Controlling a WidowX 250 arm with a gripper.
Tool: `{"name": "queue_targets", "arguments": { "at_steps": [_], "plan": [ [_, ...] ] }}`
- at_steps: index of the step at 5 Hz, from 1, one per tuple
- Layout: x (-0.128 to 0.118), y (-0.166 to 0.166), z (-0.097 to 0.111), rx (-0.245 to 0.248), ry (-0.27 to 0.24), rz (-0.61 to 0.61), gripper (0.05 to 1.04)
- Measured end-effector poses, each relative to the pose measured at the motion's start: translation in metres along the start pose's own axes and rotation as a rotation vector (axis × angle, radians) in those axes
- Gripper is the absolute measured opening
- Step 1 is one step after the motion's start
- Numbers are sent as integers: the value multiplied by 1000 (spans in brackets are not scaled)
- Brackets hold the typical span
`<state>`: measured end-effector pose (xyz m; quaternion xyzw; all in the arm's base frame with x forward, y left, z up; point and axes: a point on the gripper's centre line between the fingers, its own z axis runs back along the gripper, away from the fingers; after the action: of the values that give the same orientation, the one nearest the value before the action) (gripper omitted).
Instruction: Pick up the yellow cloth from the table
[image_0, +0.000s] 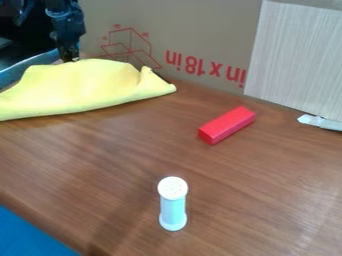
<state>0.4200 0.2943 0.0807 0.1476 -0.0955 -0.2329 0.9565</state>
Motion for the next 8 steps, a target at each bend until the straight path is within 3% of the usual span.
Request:
{"name": "queue_targets", "arguments": {
  "at_steps": [1, 2, 3, 4, 5, 6, 7, 8],
  "plan": [
    [2, -1, 0, -4, -10, -7, 179],
    [1, -2, -1, -12, -15, -8, 64],
    [-4, -3, 0, -31, -1, -2, 64],
    [-5, -1, -2, -38, 21, 1, 192],
    [-5, 3, -5, -36, 35, 8, 429],
    [-6, 3, -7, -34, 46, 11, 732],
    [-7, 4, -12, -34, 67, 18, 923],
    [-6, 2, -12, -41, 69, 25, 647]
  ]
}}
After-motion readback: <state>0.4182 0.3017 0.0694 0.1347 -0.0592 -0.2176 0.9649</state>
